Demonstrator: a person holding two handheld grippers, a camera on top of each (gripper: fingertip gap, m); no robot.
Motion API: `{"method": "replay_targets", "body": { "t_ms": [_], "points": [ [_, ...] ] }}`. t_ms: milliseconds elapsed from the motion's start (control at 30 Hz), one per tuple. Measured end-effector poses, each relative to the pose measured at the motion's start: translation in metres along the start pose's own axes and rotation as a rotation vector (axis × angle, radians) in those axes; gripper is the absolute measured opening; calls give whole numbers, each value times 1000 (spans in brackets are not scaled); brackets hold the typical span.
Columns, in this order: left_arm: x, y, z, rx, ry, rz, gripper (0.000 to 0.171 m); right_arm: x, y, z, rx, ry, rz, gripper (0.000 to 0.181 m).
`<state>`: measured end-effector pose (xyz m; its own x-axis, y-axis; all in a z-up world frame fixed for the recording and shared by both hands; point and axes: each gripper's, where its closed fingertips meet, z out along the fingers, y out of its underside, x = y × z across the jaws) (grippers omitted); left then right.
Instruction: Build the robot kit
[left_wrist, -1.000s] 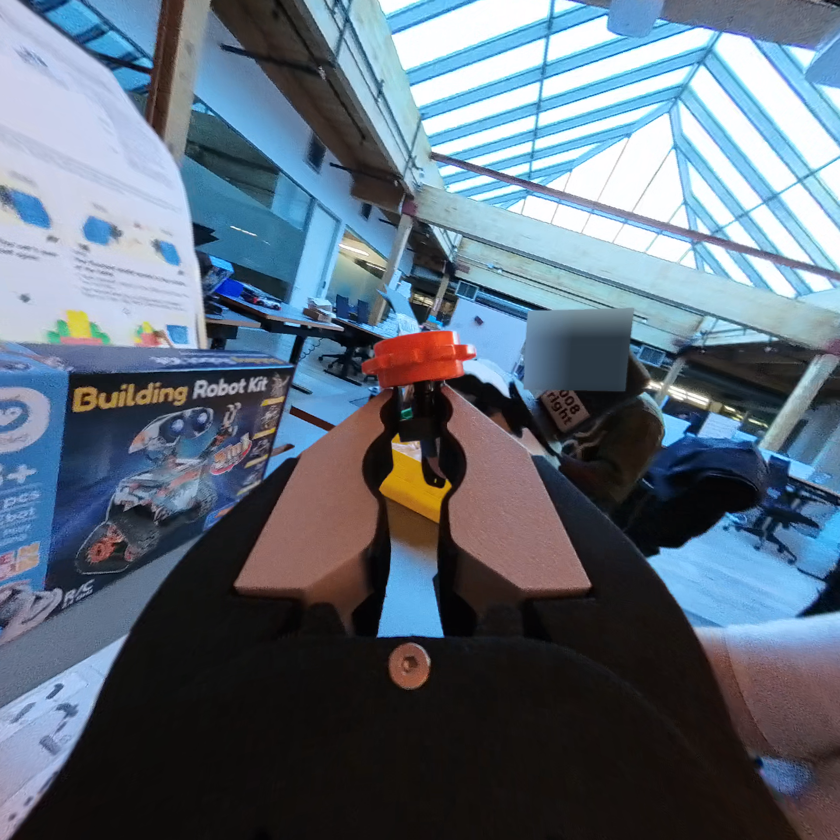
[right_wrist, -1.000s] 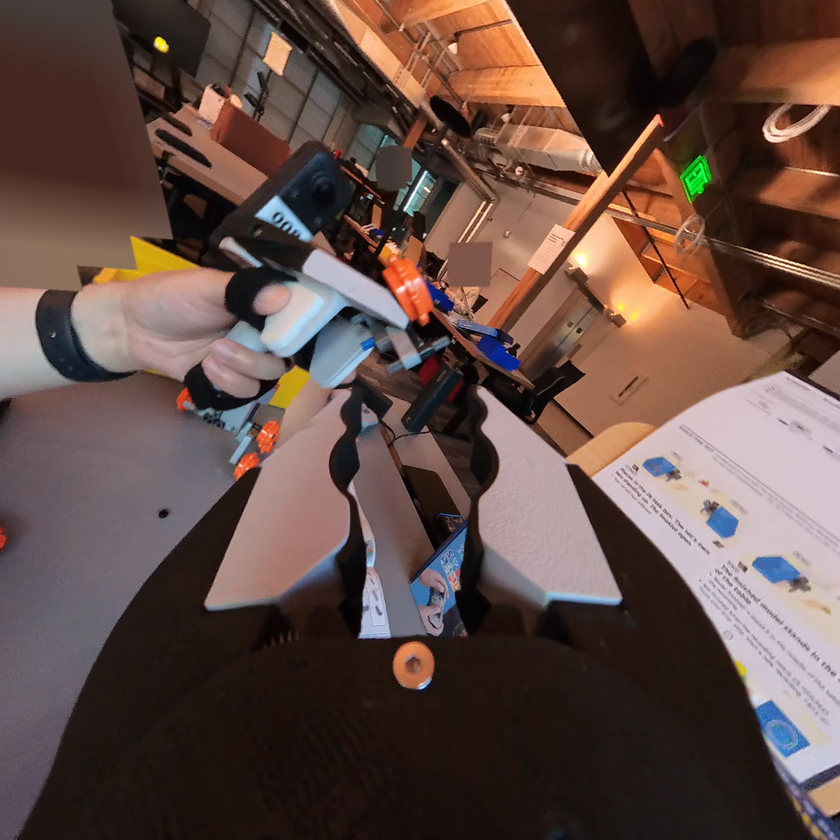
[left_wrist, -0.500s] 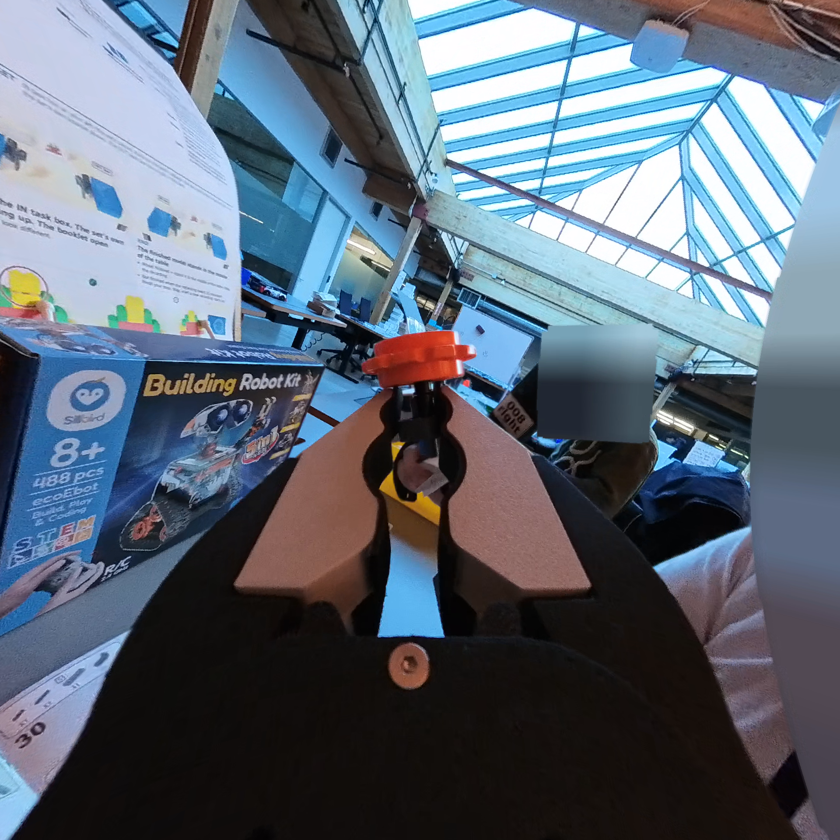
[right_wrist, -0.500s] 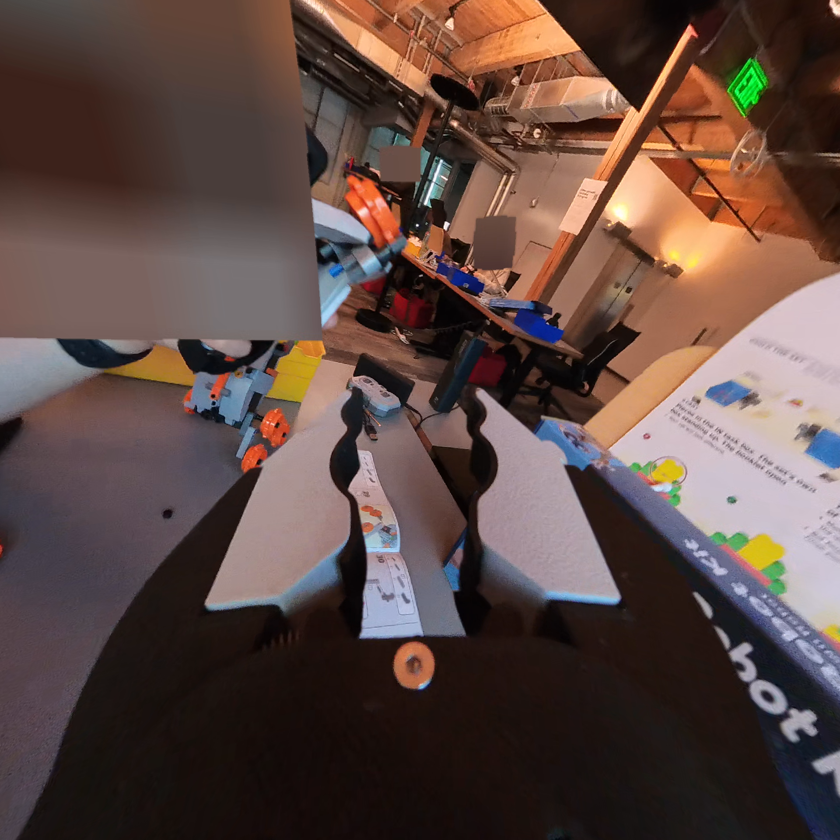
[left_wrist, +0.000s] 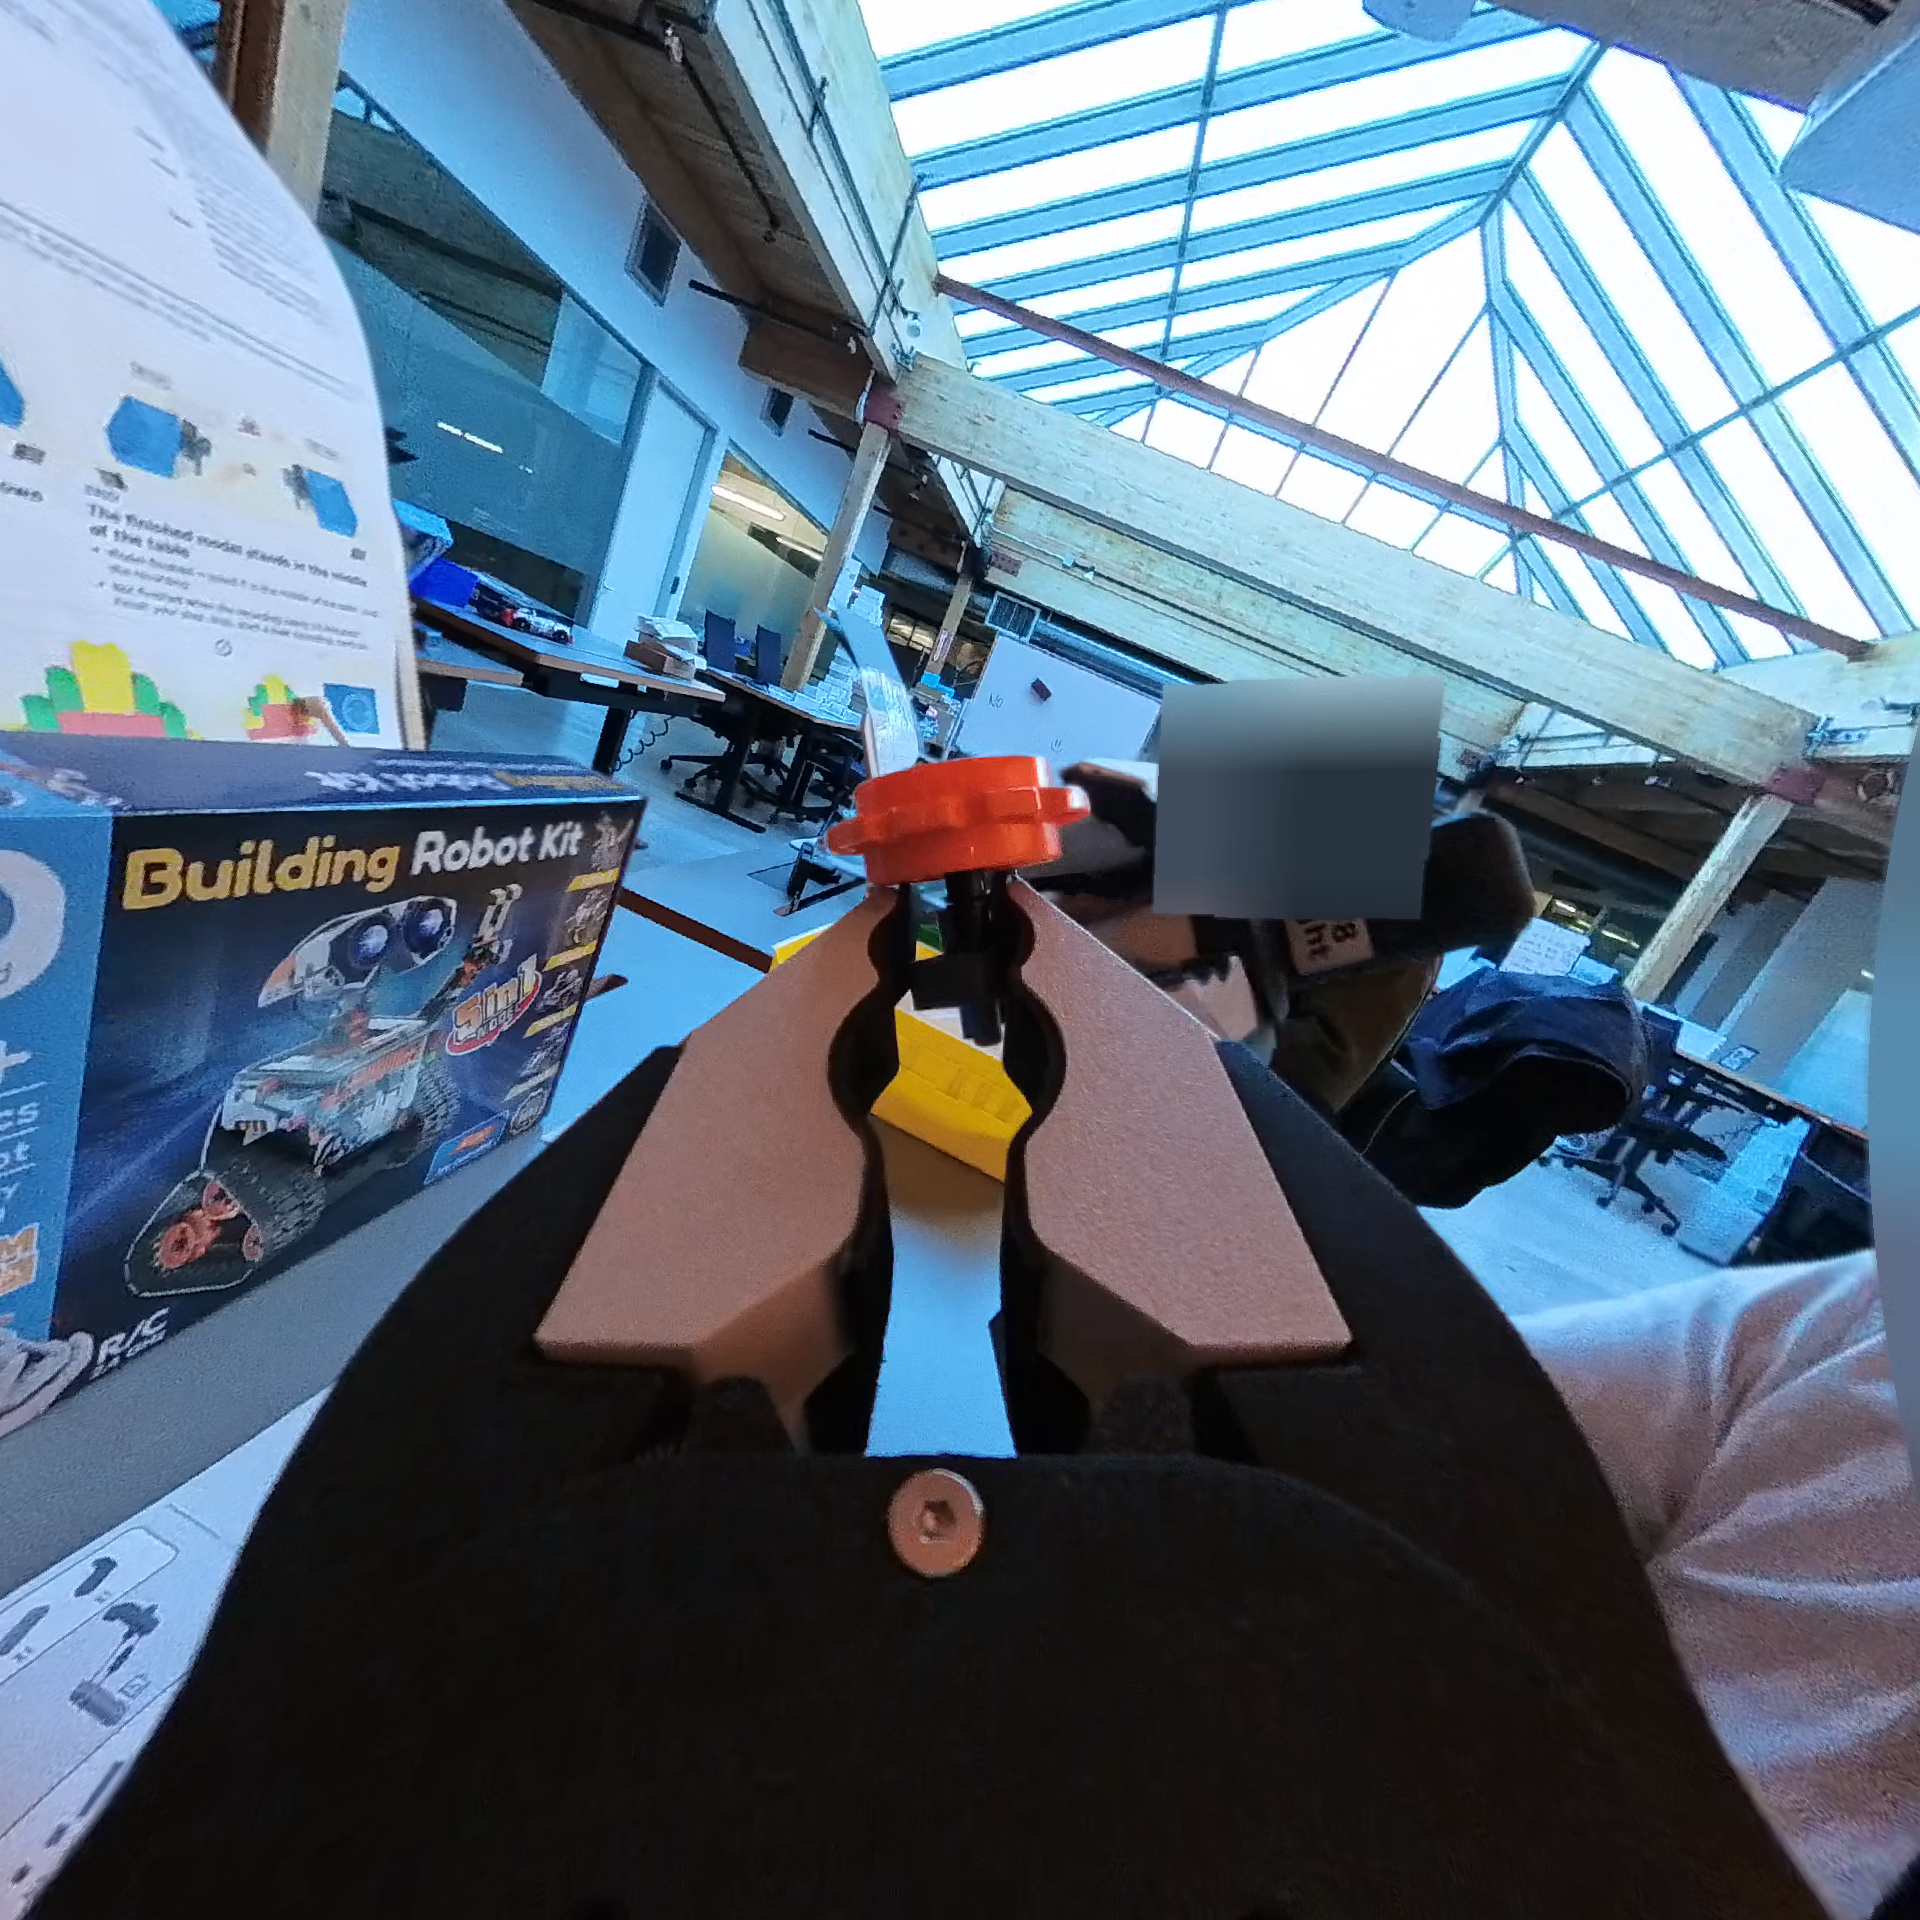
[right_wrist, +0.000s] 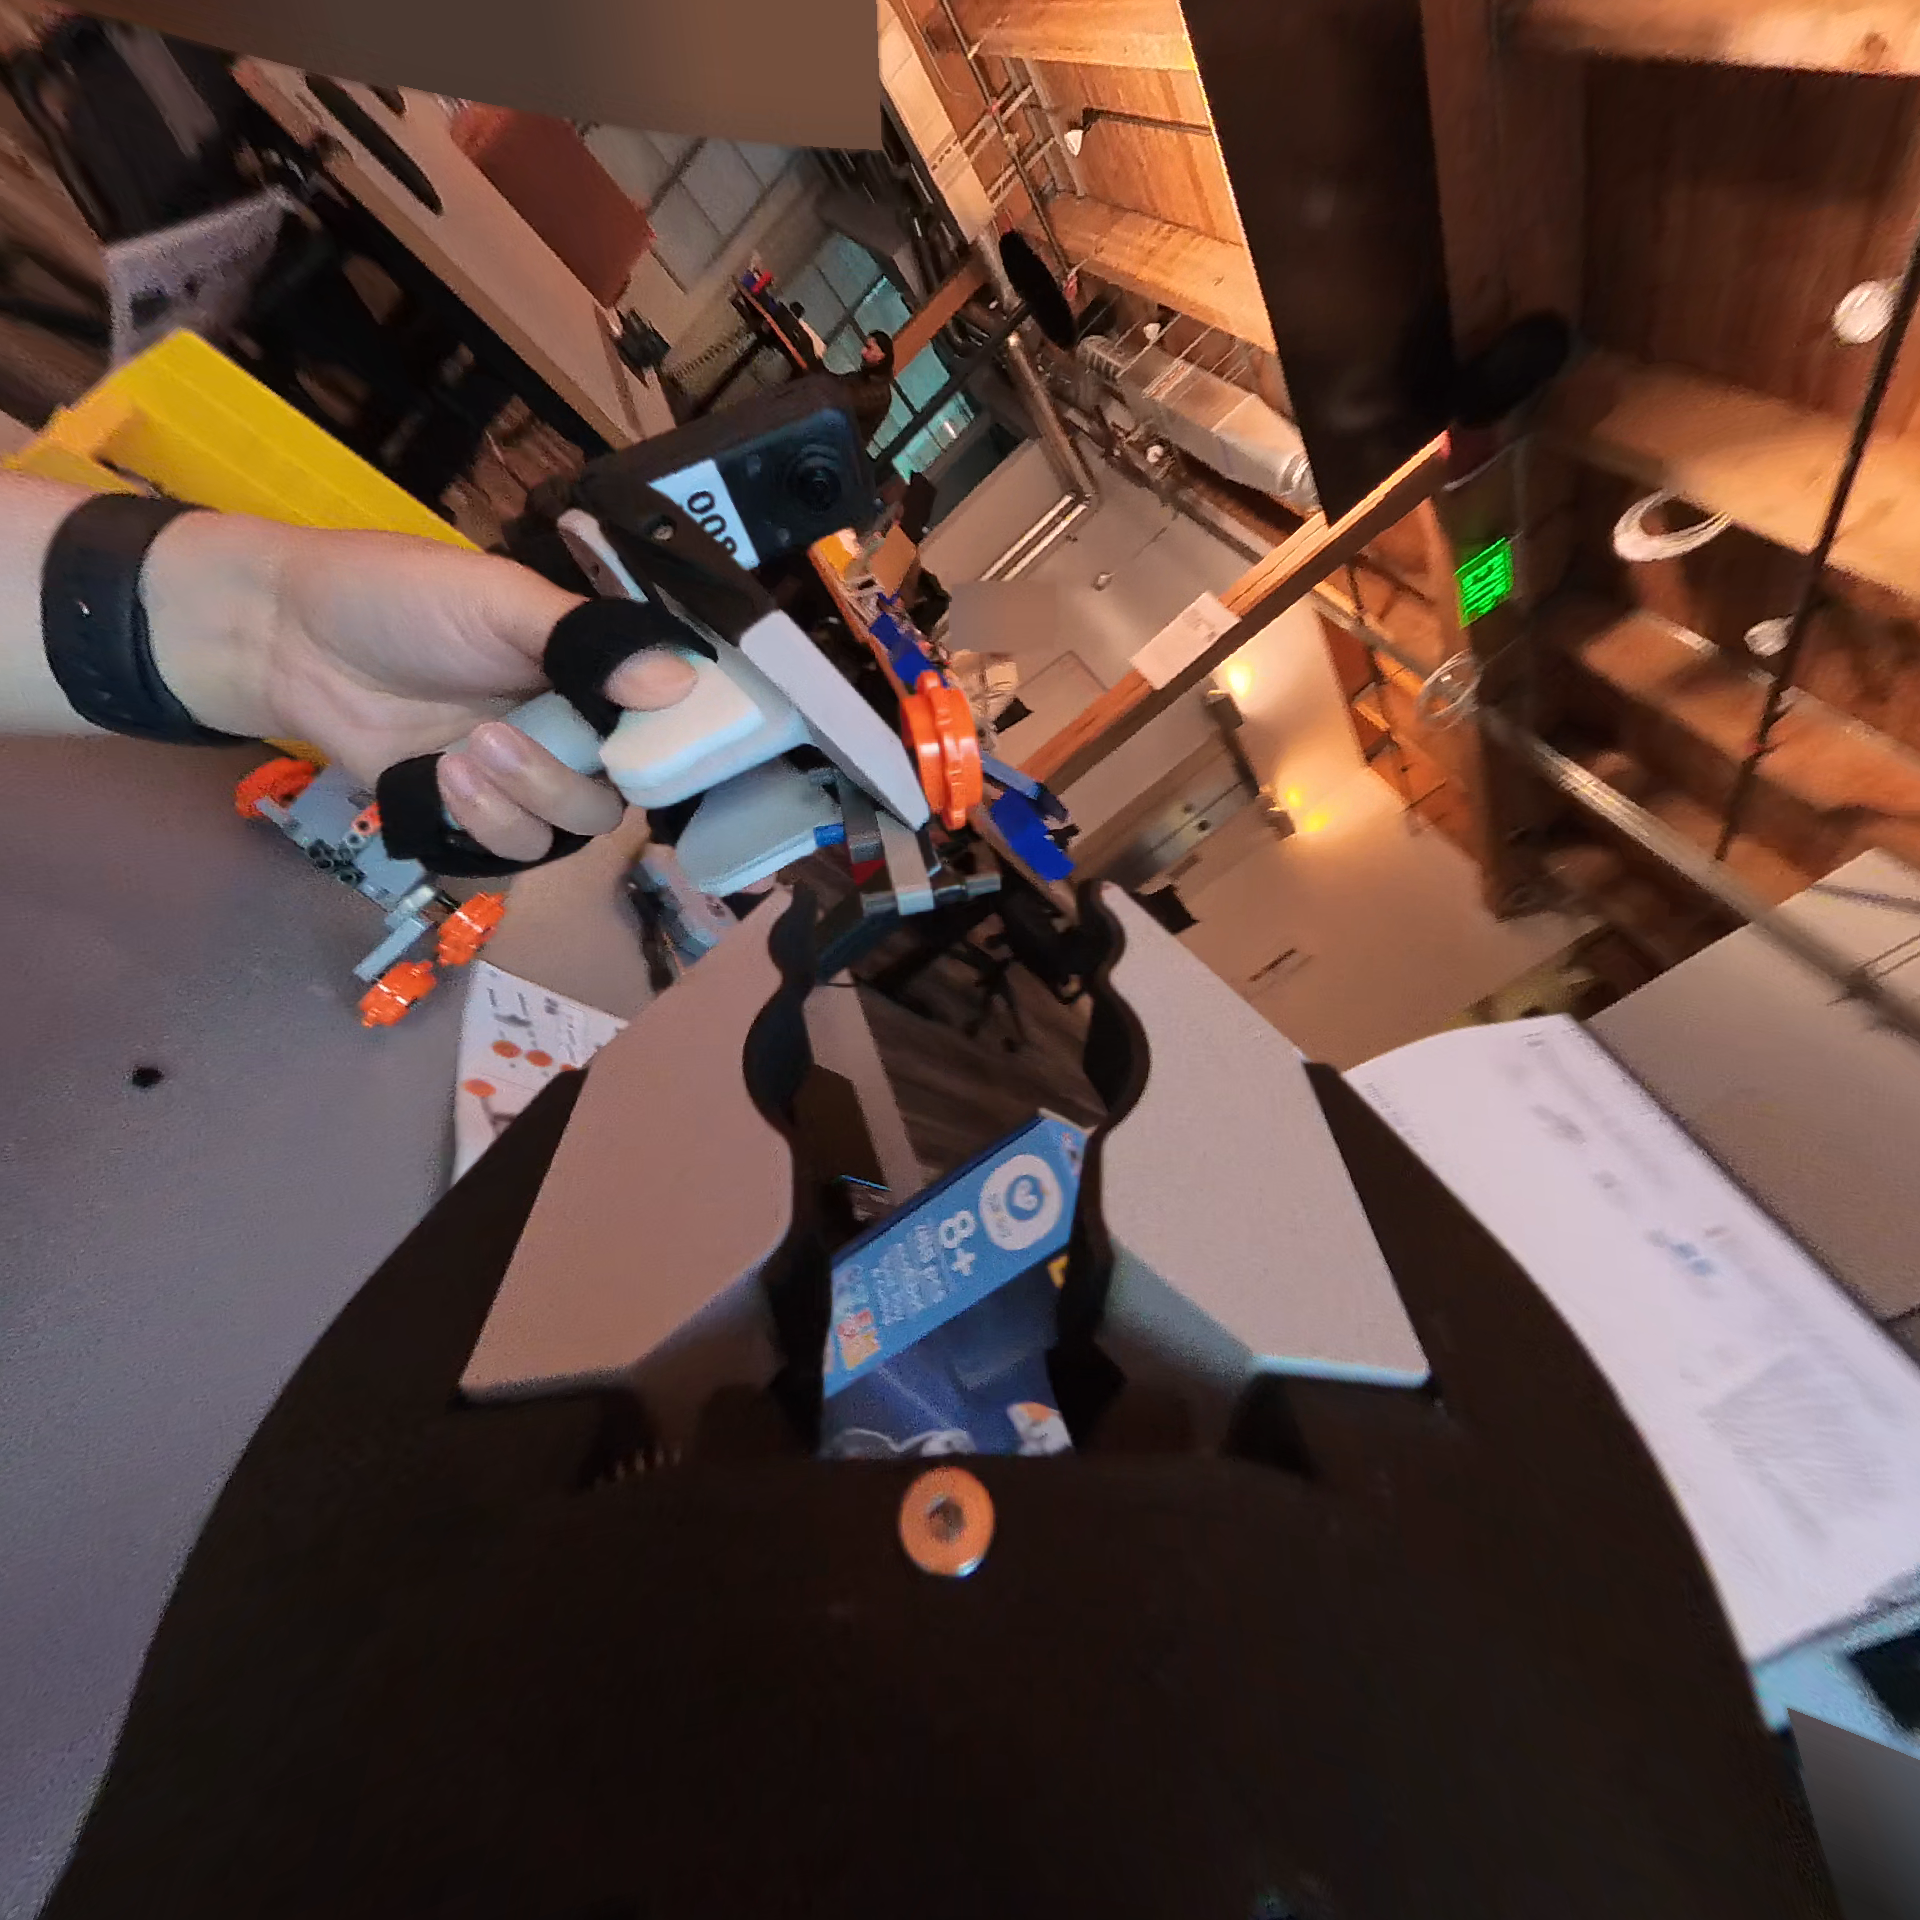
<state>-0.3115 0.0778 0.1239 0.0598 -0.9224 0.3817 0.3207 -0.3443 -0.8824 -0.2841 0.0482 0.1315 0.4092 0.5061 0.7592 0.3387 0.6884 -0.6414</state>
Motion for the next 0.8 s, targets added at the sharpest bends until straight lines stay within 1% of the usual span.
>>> {"method": "replay_targets", "body": {
  "t_ms": [33, 100, 233, 333, 400, 567, 733, 800],
  "points": [
    [5, -2, -1, 16, 10, 1, 12, 0, -6, -4, -8, 16, -31, 48],
    [15, -6, -1, 41, 49, -19, 12, -3, -15, -8, -21, 25, -49, 48],
    [31, -5, 0, 66, 116, -56, 11, -14, -19, -3, -42, 2, -74, 49],
    [29, -4, 1, 47, 81, 6, 11, -12, -16, 3, -60, 22, -112, 48],
    [28, -7, -1, 55, 64, 45, 11, -13, -21, 5, -22, 22, -122, 46],
    [31, -10, -2, 58, 62, 82, 12, -8, -16, 7, -27, 54, -189, 37],
    [35, -4, 4, 45, 87, 73, 11, -11, -13, 9, -14, 30, -169, 37],
    [36, -3, 5, 44, 87, 88, 11, -11, -15, 8, 6, 35, -173, 32]
  ]
}}
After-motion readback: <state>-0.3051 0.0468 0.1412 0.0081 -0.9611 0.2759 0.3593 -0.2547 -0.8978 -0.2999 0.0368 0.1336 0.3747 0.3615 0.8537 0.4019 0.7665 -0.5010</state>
